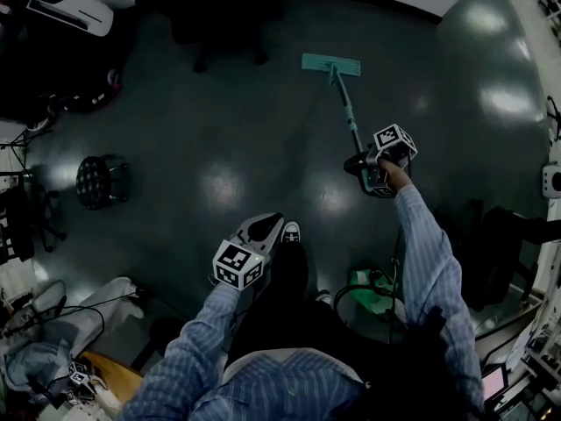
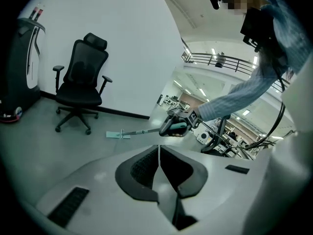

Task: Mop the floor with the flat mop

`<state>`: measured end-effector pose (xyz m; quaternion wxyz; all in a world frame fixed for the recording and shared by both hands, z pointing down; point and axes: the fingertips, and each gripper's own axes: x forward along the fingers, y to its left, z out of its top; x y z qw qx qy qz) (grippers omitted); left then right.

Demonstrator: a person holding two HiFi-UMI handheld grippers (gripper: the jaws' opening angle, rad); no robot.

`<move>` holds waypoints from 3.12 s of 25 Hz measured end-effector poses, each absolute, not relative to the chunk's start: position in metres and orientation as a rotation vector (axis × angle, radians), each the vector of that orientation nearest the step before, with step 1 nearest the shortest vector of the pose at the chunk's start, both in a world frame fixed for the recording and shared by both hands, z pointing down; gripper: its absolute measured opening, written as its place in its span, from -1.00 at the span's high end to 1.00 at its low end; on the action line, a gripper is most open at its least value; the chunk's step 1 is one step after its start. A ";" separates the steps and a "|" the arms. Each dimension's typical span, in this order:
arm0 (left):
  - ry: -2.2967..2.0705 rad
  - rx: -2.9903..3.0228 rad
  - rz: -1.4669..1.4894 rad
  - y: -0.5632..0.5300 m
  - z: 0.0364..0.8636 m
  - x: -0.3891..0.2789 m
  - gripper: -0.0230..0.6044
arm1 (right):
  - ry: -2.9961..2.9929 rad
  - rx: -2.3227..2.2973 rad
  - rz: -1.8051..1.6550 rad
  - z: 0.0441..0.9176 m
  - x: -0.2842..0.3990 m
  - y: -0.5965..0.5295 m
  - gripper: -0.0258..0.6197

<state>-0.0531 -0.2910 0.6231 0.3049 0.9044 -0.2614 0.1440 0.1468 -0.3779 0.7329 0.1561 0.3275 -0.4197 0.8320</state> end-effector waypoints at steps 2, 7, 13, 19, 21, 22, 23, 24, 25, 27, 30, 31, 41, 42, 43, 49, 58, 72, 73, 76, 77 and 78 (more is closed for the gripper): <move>-0.704 2.376 0.377 -0.292 0.627 -0.057 0.90 | -1.203 0.961 2.411 0.736 0.148 -0.408 0.85; -0.720 2.339 0.386 -0.290 0.641 -0.060 0.90 | -1.207 1.032 2.480 0.740 0.152 -0.475 0.85; -0.752 2.316 0.392 -0.293 0.655 -0.073 0.90 | -1.210 1.092 2.501 0.750 0.158 -0.522 0.85; -0.799 2.304 0.384 -0.294 0.654 -0.089 0.90 | -1.230 1.109 2.524 0.747 0.141 -0.522 0.85; -0.800 2.311 0.377 -0.292 0.649 -0.088 0.90 | -1.235 1.096 2.555 0.743 0.139 -0.511 0.85; -0.799 2.315 0.371 -0.290 0.646 -0.087 0.90 | -1.234 1.088 2.558 0.741 0.139 -0.502 0.85; -0.797 2.319 0.366 -0.288 0.643 -0.086 0.90 | -1.235 1.079 2.553 0.739 0.140 -0.491 0.84; -0.795 2.324 0.362 -0.285 0.639 -0.084 0.90 | -1.236 1.071 2.546 0.737 0.142 -0.479 0.85; -0.793 2.330 0.359 -0.281 0.636 -0.083 0.90 | -1.235 1.064 2.540 0.734 0.143 -0.466 0.85; -0.785 2.344 0.359 -0.273 0.629 -0.080 0.90 | -1.234 1.051 2.529 0.730 0.146 -0.437 0.85; -0.771 2.361 0.361 -0.256 0.620 -0.078 0.90 | -1.228 1.023 2.520 0.723 0.145 -0.385 0.85; -0.768 2.364 0.360 -0.249 0.617 -0.077 0.90 | -1.227 1.013 2.515 0.722 0.145 -0.367 0.85; -0.741 2.407 0.348 -0.160 0.585 -0.054 0.90 | -1.205 0.949 2.574 0.695 0.130 -0.180 0.84; -0.743 2.410 0.343 -0.151 0.583 -0.054 0.90 | -1.201 0.942 2.588 0.692 0.126 -0.162 0.84; -0.747 2.410 0.337 -0.140 0.582 -0.055 0.90 | -1.200 0.935 2.599 0.690 0.122 -0.142 0.84; -0.782 2.404 0.292 -0.082 0.568 -0.059 0.90 | -1.169 0.896 2.629 0.674 0.107 -0.023 0.84; -0.834 2.414 0.239 0.033 0.557 -0.069 0.90 | -1.155 0.856 2.623 0.672 0.090 0.158 0.84; -0.846 2.414 0.185 0.181 0.545 -0.077 0.90 | -1.131 0.768 2.576 0.656 0.079 0.376 0.84; -0.845 2.418 0.179 0.188 0.542 -0.080 0.90 | -1.127 0.762 2.572 0.653 0.078 0.384 0.84; -0.840 2.432 0.177 0.203 0.533 -0.091 0.90 | -1.119 0.737 2.567 0.643 0.073 0.409 0.84; -0.839 2.440 0.175 0.205 0.529 -0.094 0.90 | -1.123 0.728 2.564 0.639 0.073 0.414 0.84; -0.841 2.448 0.171 0.204 0.526 -0.095 0.90 | -1.127 0.719 2.561 0.635 0.074 0.417 0.84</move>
